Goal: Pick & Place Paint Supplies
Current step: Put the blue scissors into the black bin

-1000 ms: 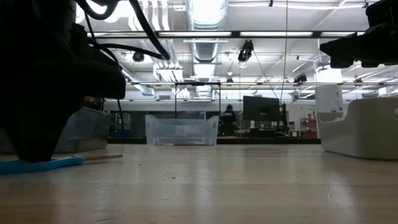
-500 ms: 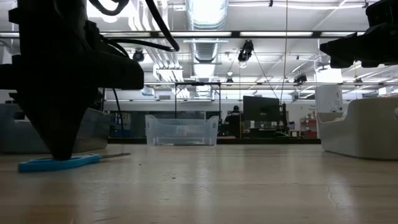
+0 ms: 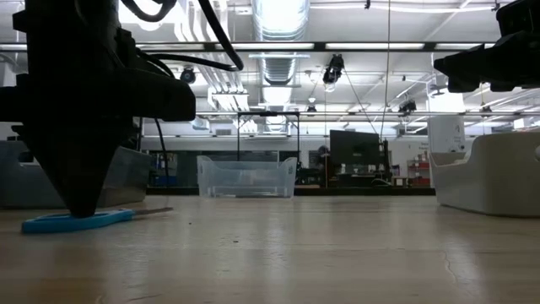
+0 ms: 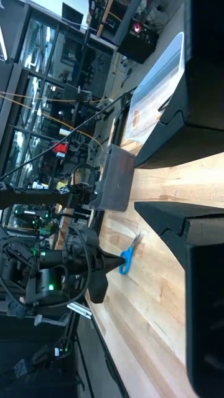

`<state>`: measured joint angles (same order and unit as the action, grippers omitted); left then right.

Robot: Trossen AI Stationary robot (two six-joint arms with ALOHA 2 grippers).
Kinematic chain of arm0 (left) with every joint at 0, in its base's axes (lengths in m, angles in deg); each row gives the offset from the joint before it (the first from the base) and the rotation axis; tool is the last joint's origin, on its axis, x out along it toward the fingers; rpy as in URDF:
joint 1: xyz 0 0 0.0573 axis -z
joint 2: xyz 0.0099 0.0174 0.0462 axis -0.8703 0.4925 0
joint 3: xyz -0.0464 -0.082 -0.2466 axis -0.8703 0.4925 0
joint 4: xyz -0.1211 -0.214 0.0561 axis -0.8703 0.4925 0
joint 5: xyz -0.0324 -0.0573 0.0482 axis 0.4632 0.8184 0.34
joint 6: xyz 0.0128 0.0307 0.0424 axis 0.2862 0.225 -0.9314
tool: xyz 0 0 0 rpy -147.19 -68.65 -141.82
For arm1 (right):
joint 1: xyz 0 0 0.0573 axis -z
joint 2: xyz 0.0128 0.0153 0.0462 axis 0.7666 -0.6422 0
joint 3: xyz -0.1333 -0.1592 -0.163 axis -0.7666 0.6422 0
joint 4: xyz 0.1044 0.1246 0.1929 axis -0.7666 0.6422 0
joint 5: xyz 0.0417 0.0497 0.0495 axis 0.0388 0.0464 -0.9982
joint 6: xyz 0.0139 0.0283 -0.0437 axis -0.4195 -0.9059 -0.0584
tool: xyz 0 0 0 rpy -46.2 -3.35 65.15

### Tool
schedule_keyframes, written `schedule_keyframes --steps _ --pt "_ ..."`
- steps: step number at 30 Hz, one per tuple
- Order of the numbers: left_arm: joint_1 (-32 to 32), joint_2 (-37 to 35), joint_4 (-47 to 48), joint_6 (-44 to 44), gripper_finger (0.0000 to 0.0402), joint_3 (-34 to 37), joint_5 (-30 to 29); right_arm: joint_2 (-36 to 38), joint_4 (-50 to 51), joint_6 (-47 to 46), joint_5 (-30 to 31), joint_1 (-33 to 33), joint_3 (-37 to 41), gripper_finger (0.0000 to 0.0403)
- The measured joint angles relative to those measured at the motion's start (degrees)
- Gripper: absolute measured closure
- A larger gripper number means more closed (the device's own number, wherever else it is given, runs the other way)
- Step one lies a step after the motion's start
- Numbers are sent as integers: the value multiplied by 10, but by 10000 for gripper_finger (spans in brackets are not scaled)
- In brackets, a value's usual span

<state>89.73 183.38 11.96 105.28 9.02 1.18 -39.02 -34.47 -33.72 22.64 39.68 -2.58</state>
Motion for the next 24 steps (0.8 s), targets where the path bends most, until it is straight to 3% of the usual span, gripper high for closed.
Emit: schedule_keyframes --steps 24 --pt "0 -2 -30 -21 379 -1 -2 0 0 0 0 0 0 312"
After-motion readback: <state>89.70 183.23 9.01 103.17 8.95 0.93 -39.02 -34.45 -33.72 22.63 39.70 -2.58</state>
